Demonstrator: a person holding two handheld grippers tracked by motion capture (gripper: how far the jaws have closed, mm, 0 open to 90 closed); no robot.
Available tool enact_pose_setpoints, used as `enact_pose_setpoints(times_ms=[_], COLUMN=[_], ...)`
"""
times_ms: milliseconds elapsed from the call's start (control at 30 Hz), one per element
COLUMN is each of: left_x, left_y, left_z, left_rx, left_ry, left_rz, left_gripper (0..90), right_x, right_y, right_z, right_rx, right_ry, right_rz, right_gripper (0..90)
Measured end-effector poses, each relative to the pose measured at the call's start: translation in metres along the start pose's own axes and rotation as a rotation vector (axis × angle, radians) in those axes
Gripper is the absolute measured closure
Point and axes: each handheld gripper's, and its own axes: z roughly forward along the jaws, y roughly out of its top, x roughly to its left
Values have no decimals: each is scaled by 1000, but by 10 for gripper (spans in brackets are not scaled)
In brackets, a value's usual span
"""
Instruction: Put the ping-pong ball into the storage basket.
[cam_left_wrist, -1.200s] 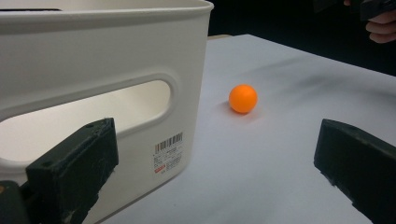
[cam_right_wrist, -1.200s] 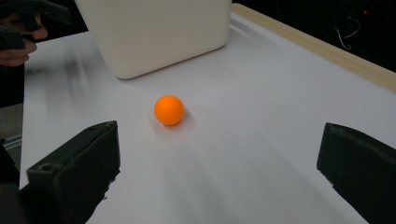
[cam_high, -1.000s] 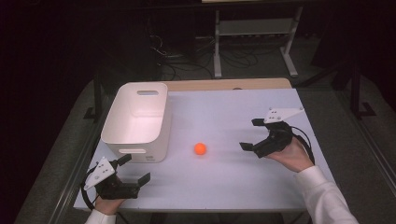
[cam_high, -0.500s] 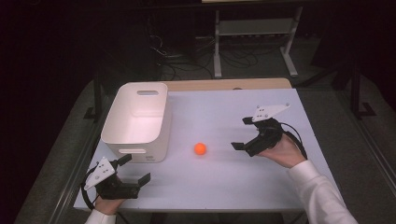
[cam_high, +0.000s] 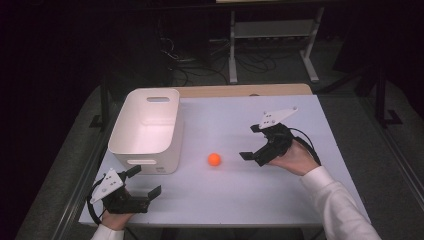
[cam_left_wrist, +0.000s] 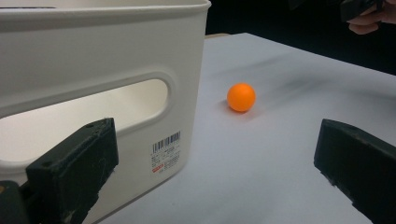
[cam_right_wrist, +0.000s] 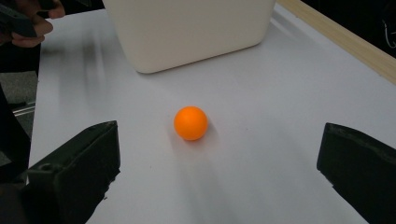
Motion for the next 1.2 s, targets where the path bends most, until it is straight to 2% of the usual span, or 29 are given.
enact_pose_setpoints(times_ms=[400, 467, 533, 600, 767, 833, 900, 1200], left_x=[0, 0, 0, 0, 0, 0, 0, 0], left_y=[0, 0, 0, 0, 0, 0, 0, 0], left_z=[0, 0, 0, 0, 0, 0, 0, 0], left_rx=[4, 2, 2, 2, 1, 1, 2, 1], left_ry=[-3, -3, -3, -2, -2, -2, -3, -2], left_rz=[5, 0, 2, 3, -1, -1, -1, -1], left_gripper=[0, 0, 0, 0, 0, 0, 0, 0], right_x=[-1, -3, -2, -4, -3, -5, -4, -5], right_y=[5, 6, 6, 7, 8, 9, 9, 13], right_z=[12, 13, 15, 18, 23, 24, 26, 33], right_rx=[33, 39, 43, 47, 56, 61, 62, 76], right_ry=[22, 17, 26, 24, 37, 35, 43, 52], right_rz=[-4, -27, -13, -28, -17, -33, -20, -39], right_gripper=[0, 0, 0, 0, 0, 0, 0, 0])
